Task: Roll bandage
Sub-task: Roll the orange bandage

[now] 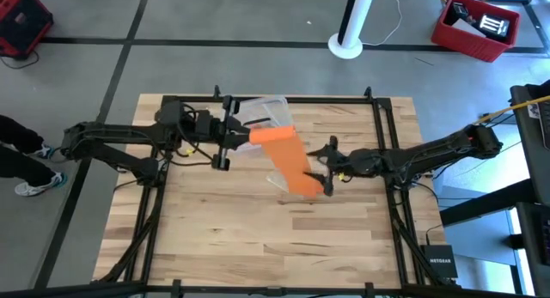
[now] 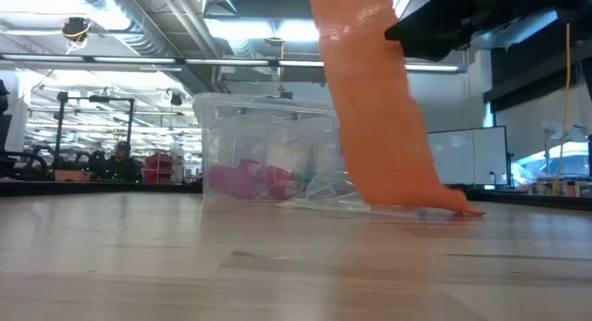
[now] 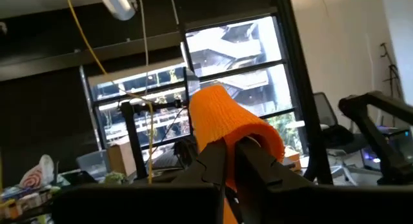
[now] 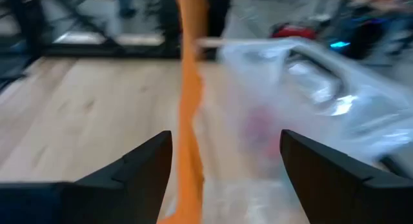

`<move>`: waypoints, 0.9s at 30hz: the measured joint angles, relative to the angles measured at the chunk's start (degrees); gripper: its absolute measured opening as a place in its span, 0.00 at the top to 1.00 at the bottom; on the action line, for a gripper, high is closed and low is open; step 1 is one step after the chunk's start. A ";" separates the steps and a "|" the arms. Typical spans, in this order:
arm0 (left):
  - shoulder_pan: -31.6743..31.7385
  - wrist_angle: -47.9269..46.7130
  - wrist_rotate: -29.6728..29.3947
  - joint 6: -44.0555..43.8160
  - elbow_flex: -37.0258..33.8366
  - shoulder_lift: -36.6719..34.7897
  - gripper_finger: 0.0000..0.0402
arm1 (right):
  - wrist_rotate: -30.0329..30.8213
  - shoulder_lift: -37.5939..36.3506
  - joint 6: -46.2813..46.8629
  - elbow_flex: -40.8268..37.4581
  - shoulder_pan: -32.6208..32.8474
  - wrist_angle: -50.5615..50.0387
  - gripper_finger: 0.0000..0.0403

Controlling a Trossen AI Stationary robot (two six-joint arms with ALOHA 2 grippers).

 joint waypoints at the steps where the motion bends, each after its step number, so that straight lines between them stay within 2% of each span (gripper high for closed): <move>1: -0.17 0.00 -0.02 -0.02 0.00 0.00 0.97 | -0.42 1.03 -0.02 -0.02 0.00 -0.07 0.29; 4: -0.65 0.23 0.00 0.04 0.00 0.00 0.97 | -0.95 4.29 -0.03 -0.02 0.01 3.26 0.29; 10: -0.71 0.11 -0.02 0.07 0.00 0.00 0.97 | -5.66 10.89 0.16 -0.02 0.02 13.57 0.29; 13: -0.73 0.03 -0.02 0.05 0.00 0.00 0.97 | -6.35 13.45 0.79 -0.02 0.02 15.71 0.34; 16: -0.73 0.08 0.00 -0.04 0.00 0.00 0.97 | -5.21 14.70 3.30 -0.02 0.02 16.52 0.47; 21: -0.72 0.10 -0.84 0.23 0.00 0.00 0.97 | -4.77 14.39 1.51 -0.04 2.10 15.61 0.90; 22: -0.59 0.14 -1.55 0.52 0.00 0.00 0.97 | -4.74 14.14 0.48 -0.04 2.96 15.69 0.95; 27: 0.09 0.58 -3.91 4.44 0.00 0.00 0.97 | -2.20 13.07 1.94 -0.04 7.85 15.95 0.97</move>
